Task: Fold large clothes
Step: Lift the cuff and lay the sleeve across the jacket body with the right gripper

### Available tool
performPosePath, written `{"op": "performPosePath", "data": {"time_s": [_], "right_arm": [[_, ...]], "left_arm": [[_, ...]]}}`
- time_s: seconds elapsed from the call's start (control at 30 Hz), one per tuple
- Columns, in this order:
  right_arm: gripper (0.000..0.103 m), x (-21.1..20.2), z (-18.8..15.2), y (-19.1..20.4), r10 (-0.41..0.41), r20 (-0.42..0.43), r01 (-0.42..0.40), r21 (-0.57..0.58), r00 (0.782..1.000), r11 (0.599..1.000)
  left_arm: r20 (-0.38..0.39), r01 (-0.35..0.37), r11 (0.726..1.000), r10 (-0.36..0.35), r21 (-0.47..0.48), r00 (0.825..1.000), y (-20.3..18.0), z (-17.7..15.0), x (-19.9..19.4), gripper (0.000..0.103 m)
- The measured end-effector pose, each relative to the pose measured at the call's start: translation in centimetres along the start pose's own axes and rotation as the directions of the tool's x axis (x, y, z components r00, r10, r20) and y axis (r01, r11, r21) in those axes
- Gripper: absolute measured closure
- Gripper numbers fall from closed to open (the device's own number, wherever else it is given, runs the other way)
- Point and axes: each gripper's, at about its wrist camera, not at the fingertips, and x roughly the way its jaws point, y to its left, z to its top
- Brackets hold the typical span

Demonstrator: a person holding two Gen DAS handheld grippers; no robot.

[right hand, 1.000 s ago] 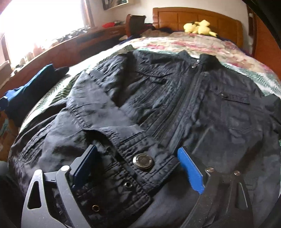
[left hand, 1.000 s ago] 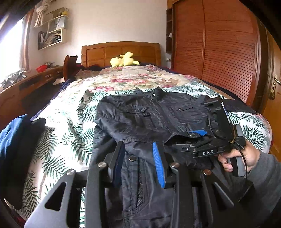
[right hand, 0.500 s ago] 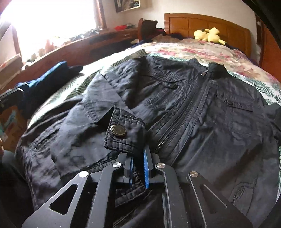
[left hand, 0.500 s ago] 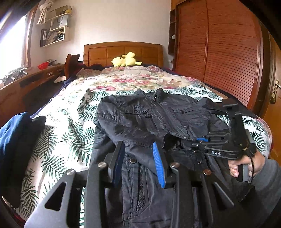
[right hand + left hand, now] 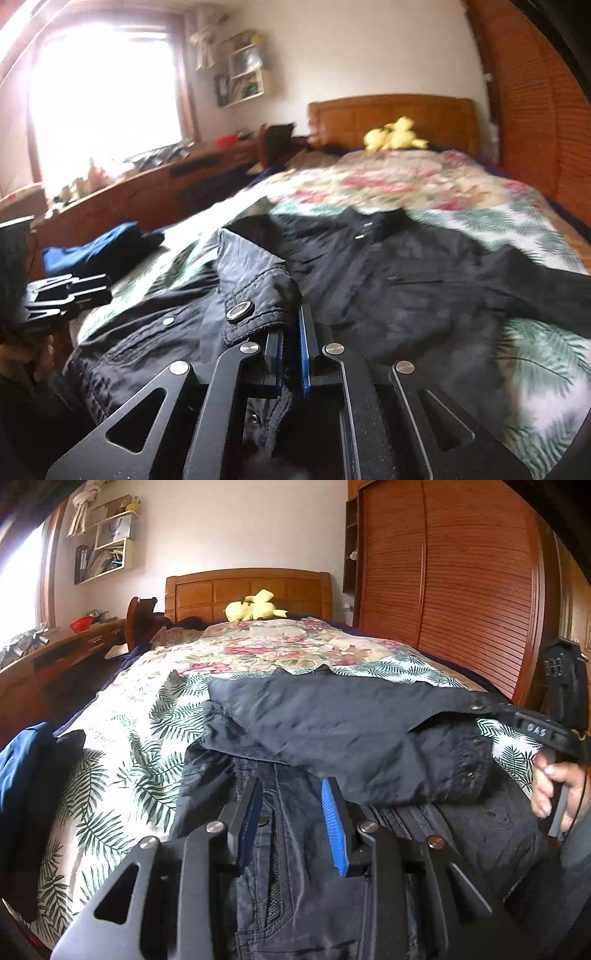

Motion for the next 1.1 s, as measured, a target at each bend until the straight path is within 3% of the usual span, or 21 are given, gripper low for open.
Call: {"op": "performPosePath", "data": {"time_s": [0.1,0.23,0.37,0.53,0.57,0.63,0.67,0.7,0.77,0.9,1.0,1.1], "right_arm": [[0.099,-2.3,-0.5,-1.7,-0.065,0.024,0.064,0.036,0.998,0.997],[0.099,-2.8,-1.4,-3.4,-0.159,-0.013,0.159,0.056,0.987,0.986],[0.101,-2.4,-2.4,-4.8,-0.213,-0.063,0.217,0.068,0.975,0.974],[0.100,-3.0,-3.4,-5.5,-0.274,-0.045,0.276,0.035,0.961,0.961],[0.094,-3.2,-3.4,-5.5,-0.278,-0.039,0.279,0.031,0.960,0.960],[0.072,-3.6,-3.3,-5.3,-0.298,-0.020,0.298,0.016,0.954,0.954],[0.054,-3.7,-3.3,-5.2,-0.290,-0.010,0.290,0.014,0.957,0.957],[0.045,-3.8,-3.4,-5.1,-0.273,-0.005,0.273,0.014,0.962,0.962],[0.044,-3.3,-3.5,-5.0,-0.247,-0.014,0.247,0.011,0.969,0.969],[0.044,-0.8,-4.8,-5.1,-0.169,-0.119,0.172,0.019,0.978,0.985],[0.044,1.4,-5.9,-4.9,-0.160,-0.210,0.164,-0.001,0.965,0.987],[0.042,3.8,-7.5,-5.0,-0.153,-0.326,0.154,-0.023,0.933,0.988]], "left_arm": [[-0.002,0.007,1.000,-0.007,0.002,1.000,-0.3,0.0,0.2,0.071],[-0.002,0.014,1.000,-0.014,0.004,1.000,-0.9,0.2,0.4,0.071],[0.000,0.022,1.000,-0.022,0.013,1.000,-1.9,0.5,0.8,0.071],[-0.001,0.035,0.999,-0.035,0.029,0.999,-3.2,0.7,1.2,0.071],[-0.003,0.041,0.999,-0.040,0.032,0.999,-3.6,0.7,1.4,0.071],[-0.001,0.048,0.998,-0.048,0.037,0.999,-4.1,0.7,1.5,0.071],[-0.002,0.049,0.998,-0.049,0.043,0.999,-4.4,0.7,1.6,0.071],[-0.003,0.050,0.998,-0.050,0.047,0.999,-4.6,0.7,1.8,0.071],[-0.001,0.052,0.997,-0.052,0.050,0.999,-5.1,0.7,2.0,0.071],[-0.003,0.063,0.997,-0.063,0.052,0.998,-6.0,0.8,2.3,0.071],[-0.007,0.073,0.996,-0.073,0.054,0.997,-6.6,0.9,2.6,0.071],[-0.016,0.084,0.995,-0.084,0.054,0.996,-7.2,1.0,2.8,0.071]]}}
